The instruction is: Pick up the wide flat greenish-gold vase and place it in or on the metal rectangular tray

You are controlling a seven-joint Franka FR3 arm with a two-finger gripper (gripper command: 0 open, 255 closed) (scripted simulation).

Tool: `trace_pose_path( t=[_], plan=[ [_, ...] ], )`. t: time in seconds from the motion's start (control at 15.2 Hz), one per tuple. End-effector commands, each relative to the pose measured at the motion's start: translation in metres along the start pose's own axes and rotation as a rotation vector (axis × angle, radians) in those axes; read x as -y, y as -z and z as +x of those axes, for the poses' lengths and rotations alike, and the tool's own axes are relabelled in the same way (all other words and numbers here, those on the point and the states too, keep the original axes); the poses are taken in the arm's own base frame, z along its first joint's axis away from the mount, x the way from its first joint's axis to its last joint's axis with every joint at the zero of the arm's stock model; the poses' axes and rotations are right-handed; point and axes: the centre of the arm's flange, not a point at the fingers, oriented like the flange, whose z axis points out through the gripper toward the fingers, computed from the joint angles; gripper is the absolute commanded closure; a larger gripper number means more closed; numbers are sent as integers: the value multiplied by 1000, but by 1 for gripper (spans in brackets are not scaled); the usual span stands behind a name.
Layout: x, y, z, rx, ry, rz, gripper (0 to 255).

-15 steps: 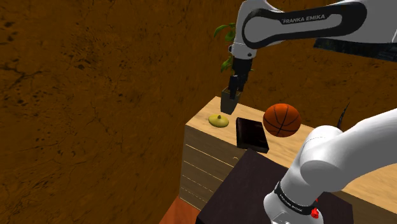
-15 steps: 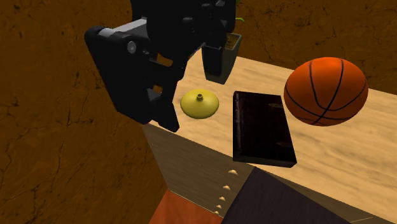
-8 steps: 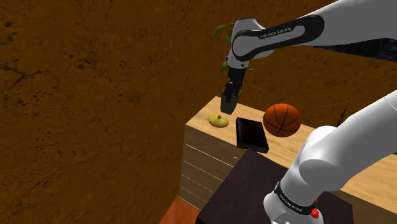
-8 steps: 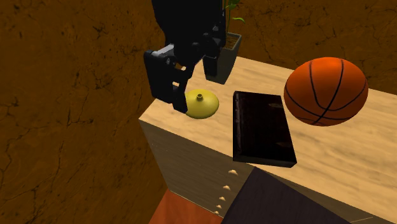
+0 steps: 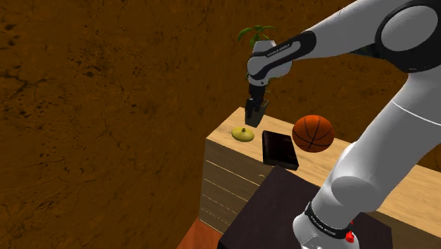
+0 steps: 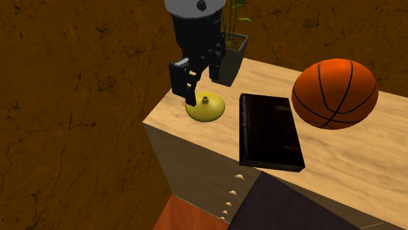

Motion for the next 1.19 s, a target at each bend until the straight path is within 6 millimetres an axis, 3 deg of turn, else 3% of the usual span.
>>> trace_pose_path(
  t=[0.0,1.12],
  plan=[
    [-20,-19,12,0,-2,2,0],
    [-166,-160,102,4,-24,29,0]
  ],
)
